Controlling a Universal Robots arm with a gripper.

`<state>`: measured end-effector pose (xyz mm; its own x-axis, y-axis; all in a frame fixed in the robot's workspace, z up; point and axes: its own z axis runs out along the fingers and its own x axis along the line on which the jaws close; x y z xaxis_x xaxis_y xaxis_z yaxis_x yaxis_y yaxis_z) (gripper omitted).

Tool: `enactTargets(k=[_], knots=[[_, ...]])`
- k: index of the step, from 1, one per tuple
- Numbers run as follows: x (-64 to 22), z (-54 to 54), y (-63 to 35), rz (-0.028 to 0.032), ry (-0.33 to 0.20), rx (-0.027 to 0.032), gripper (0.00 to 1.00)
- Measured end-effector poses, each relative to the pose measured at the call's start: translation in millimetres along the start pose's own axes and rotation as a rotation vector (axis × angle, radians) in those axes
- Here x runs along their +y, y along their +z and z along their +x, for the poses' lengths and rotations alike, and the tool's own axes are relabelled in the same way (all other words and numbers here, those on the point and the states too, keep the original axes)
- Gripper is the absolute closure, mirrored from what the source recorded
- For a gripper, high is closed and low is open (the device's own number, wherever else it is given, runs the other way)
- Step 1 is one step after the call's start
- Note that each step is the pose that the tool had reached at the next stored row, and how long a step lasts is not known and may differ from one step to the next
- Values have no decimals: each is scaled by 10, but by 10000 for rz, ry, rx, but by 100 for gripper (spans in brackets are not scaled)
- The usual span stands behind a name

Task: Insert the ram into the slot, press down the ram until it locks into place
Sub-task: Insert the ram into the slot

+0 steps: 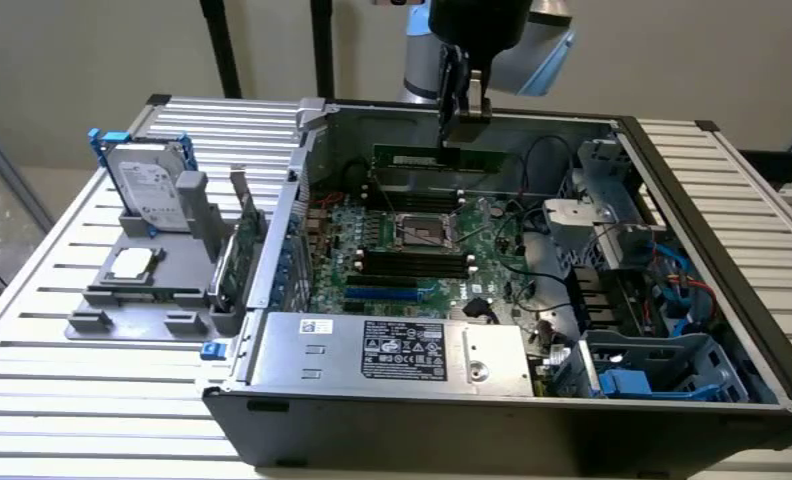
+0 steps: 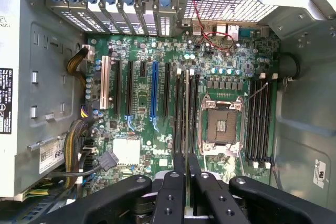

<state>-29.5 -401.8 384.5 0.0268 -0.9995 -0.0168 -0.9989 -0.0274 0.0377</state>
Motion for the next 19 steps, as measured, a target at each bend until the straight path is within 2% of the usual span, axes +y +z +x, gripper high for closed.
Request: enactTargets(k=[3, 14, 16, 19], knots=[[0, 0, 3, 0, 0, 1, 87], [92, 1, 204, 18, 54, 12, 87], [97, 1, 240, 37, 67, 11, 87], [96, 2, 293, 111, 132, 13, 87]])
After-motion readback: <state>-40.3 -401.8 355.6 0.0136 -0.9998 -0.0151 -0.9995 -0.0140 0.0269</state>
